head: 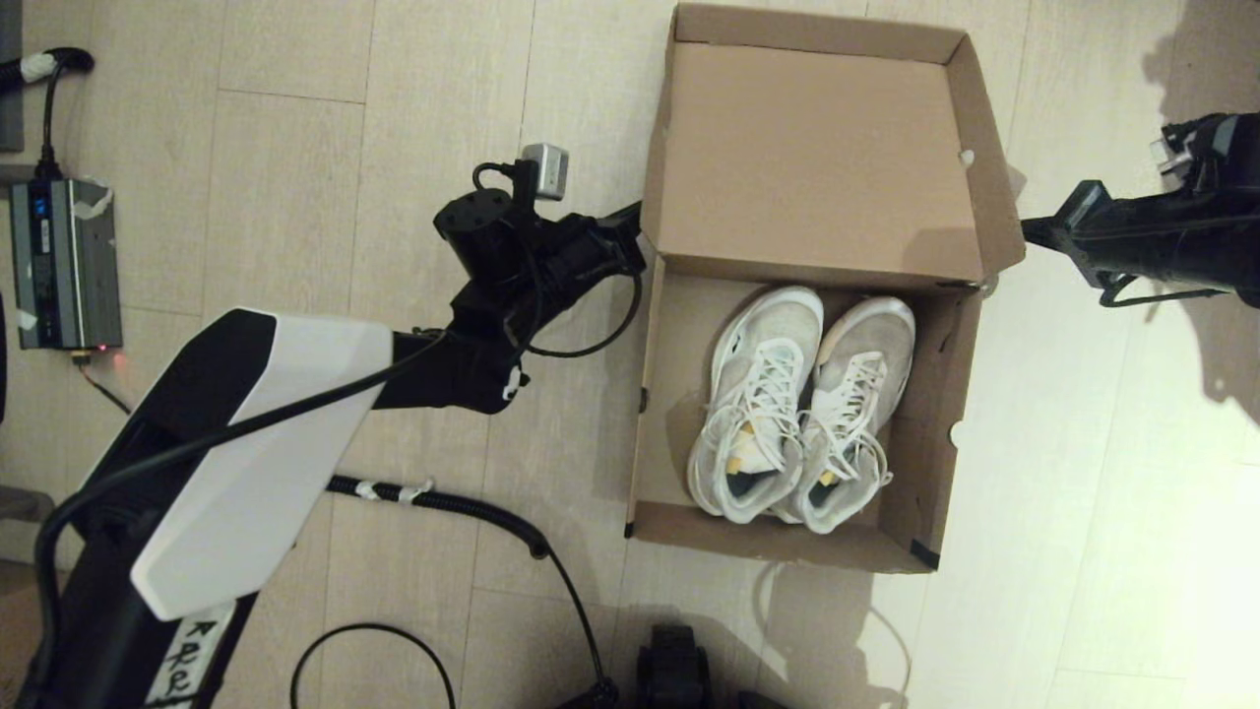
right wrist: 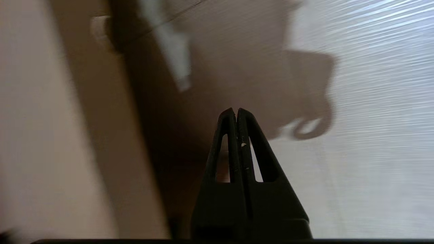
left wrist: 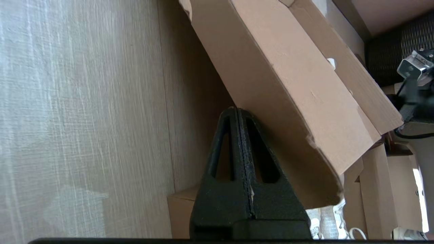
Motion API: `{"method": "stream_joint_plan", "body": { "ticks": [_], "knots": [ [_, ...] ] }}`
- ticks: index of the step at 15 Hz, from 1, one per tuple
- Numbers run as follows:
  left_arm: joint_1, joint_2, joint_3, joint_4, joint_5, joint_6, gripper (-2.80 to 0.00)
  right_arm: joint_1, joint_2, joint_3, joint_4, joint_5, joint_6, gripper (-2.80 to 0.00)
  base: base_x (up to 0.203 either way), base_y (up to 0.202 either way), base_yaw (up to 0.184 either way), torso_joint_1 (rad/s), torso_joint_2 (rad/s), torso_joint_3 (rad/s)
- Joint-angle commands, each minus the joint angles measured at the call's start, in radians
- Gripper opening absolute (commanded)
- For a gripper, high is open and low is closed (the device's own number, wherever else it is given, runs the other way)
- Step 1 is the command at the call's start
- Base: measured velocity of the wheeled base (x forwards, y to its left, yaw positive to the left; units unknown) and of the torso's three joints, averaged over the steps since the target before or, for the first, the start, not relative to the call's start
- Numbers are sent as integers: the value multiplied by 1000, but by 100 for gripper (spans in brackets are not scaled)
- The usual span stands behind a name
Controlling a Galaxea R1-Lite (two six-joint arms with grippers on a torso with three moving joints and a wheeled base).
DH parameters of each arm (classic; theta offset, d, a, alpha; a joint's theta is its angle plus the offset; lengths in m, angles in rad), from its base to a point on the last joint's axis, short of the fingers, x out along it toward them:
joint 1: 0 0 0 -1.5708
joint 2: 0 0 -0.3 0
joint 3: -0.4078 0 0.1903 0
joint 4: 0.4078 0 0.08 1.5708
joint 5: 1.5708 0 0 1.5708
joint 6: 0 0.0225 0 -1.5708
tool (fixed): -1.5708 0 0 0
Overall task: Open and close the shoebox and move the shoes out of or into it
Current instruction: Close the shoe box
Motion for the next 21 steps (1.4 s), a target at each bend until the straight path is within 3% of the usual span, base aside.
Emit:
{"method": "stream_joint_plan", "body": {
  "ticks": [1,3,6,8,13,17,21],
  "knots": [
    [0,1,0,-6,-1,-1,-280,-26,29,-28,-19,206,53,-280,0,0,0,0,0,0],
    [0,2,2,-6,-1,0,-280,-41,101,-95,-119,298,186,-280,0,0,0,0,0,0],
    [0,2,2,-4,-1,0,-280,-44,198,-142,-346,355,402,-280,0,0,0,0,0,0],
    [0,2,2,-5,0,2,-280,-44,250,-177,-421,364,516,-280,0,0,0,0,0,0],
    [0,2,2,-4,0,2,-280,-27,291,-222,-458,366,613,-280,0,0,0,0,0,0],
    [1,1,1,-4,0,2,-280,4,291,-222,-463,366,640,-280,0,0,0,0,0,0],
    [0,-6,2,-5,0,2,-280,42,320,-234,-551,359,705,-280,0,0,0,0,0,0]
  ]
}}
